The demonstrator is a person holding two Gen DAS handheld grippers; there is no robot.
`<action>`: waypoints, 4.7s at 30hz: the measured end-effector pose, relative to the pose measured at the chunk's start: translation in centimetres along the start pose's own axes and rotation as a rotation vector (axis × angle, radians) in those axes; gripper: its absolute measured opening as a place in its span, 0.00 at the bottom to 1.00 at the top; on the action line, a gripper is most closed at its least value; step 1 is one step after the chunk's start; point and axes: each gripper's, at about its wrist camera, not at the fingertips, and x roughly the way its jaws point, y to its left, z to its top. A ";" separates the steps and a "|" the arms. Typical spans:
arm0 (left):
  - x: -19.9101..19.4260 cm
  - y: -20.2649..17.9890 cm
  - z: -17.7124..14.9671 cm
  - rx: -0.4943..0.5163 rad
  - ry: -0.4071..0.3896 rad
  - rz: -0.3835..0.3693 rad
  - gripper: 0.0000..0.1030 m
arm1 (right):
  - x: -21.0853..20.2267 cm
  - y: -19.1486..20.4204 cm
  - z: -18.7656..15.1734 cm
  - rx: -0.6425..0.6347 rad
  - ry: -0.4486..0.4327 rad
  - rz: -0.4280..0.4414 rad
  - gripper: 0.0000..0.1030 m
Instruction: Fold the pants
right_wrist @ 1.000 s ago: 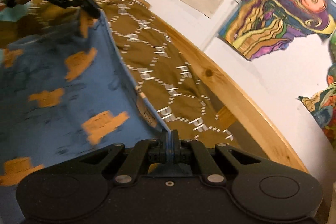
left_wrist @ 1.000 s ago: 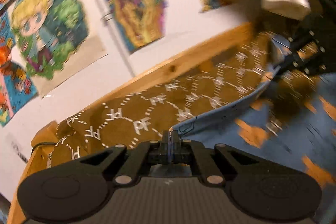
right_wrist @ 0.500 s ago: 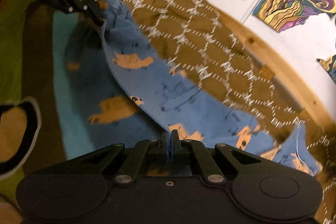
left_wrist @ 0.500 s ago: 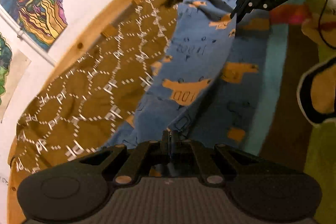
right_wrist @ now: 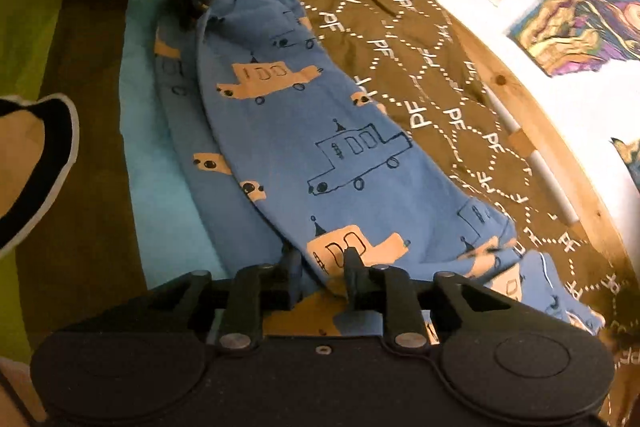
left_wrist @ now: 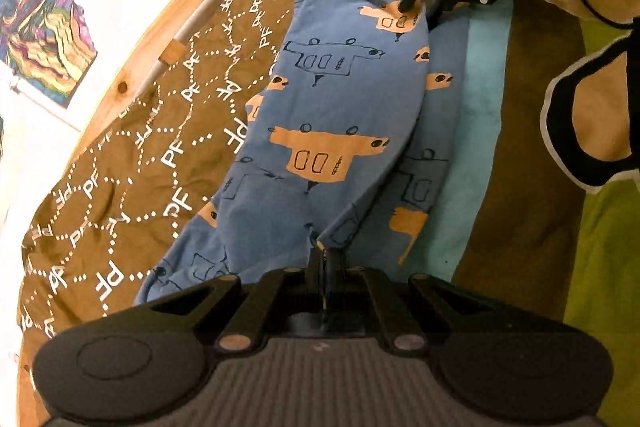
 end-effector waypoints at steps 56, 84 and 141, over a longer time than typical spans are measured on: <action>3.5 1.9 17.2 -0.441 -0.345 -0.435 0.94 | -4.0 -19.3 -5.7 0.768 0.024 -0.228 0.92; 9.9 1.2 19.4 -0.752 -0.305 -0.555 0.56 | -0.7 -22.2 -5.9 0.870 0.106 -0.096 0.68; 6.6 -6.1 22.6 -0.194 -0.341 -0.473 0.00 | -11.2 -18.1 -14.5 1.409 0.037 -0.557 0.00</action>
